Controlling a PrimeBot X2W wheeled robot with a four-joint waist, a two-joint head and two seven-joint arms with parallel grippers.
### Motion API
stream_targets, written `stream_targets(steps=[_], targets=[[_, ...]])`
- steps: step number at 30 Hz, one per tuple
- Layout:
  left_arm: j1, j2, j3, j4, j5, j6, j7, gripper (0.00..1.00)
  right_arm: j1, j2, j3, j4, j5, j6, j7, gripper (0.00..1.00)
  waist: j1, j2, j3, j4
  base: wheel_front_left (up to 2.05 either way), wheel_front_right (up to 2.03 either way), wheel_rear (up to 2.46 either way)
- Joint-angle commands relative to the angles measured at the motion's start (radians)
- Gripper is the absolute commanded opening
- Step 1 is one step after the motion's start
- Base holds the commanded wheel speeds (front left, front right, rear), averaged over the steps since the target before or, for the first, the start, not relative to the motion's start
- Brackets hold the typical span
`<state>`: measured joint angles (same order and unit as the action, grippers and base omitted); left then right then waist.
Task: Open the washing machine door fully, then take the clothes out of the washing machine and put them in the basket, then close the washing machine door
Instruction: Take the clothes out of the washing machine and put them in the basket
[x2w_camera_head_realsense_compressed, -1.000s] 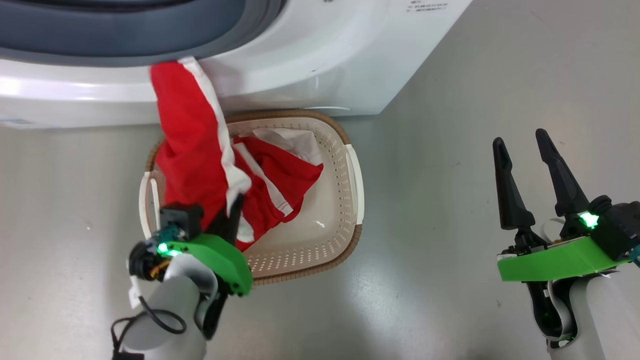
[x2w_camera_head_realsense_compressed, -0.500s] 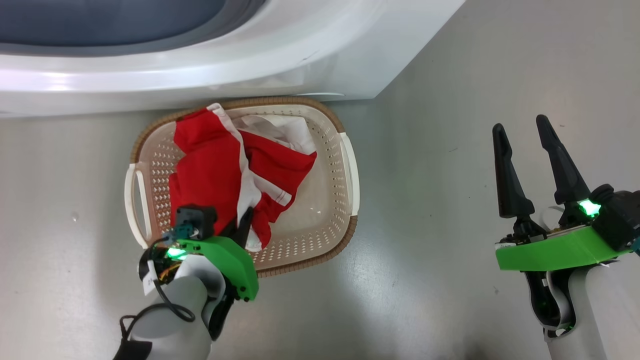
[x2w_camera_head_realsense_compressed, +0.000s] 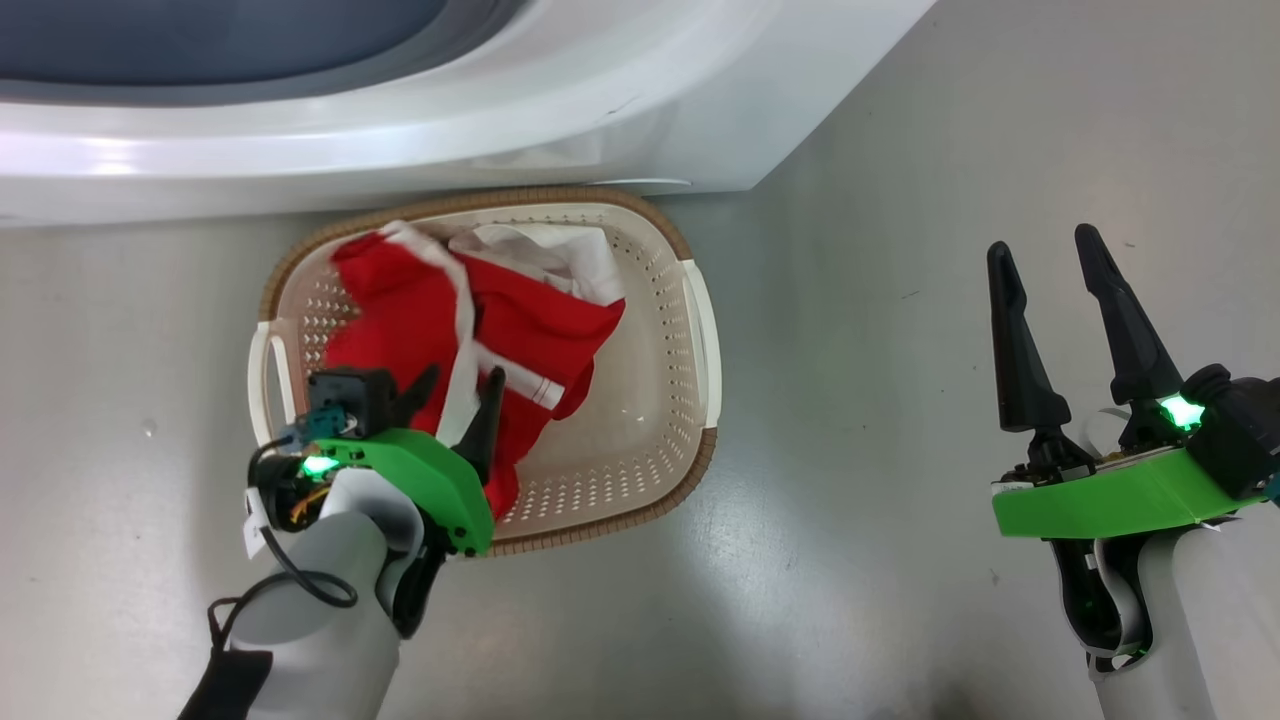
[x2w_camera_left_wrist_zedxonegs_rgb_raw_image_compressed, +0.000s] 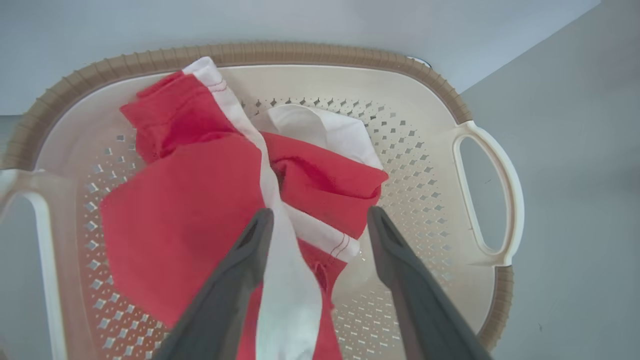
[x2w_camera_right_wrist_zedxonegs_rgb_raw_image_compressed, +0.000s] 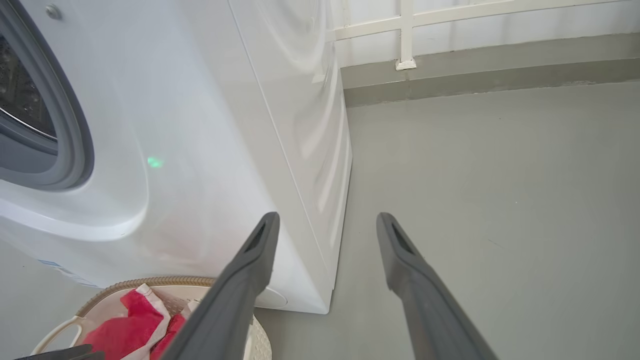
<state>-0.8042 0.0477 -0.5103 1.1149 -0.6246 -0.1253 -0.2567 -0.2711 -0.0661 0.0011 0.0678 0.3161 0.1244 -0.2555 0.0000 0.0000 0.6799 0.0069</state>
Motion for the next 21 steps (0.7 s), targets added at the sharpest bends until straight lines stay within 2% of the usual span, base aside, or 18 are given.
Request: stream_targets(steps=[1, 12, 21], targets=[[0.02, 0.03, 0.034, -0.017, 0.013, -0.005, -0.005, 1.0, 0.008, 0.002, 0.016, -0.023, -0.001, 0.006, -0.006, 1.0, 0.0, 0.0, -0.004, 0.001, 0.0, 0.0, 0.0], [0.055, 0.043, 0.115, -0.086, 0.06, -0.005, -0.005, 1.0, 0.022, -0.004, 0.021, -0.011, 0.001, 0.006, -0.006, 1.0, 0.0, 0.0, -0.052, 0.002, 0.0, 0.0, 0.0], [0.147, 0.054, 0.262, -0.28, 0.192, -0.005, -0.005, 1.0, 0.049, -0.009, 0.024, 0.001, 0.004, 0.006, -0.006, 1.0, 0.0, 0.0, -0.137, -0.001, 0.0, 0.0, 0.0]])
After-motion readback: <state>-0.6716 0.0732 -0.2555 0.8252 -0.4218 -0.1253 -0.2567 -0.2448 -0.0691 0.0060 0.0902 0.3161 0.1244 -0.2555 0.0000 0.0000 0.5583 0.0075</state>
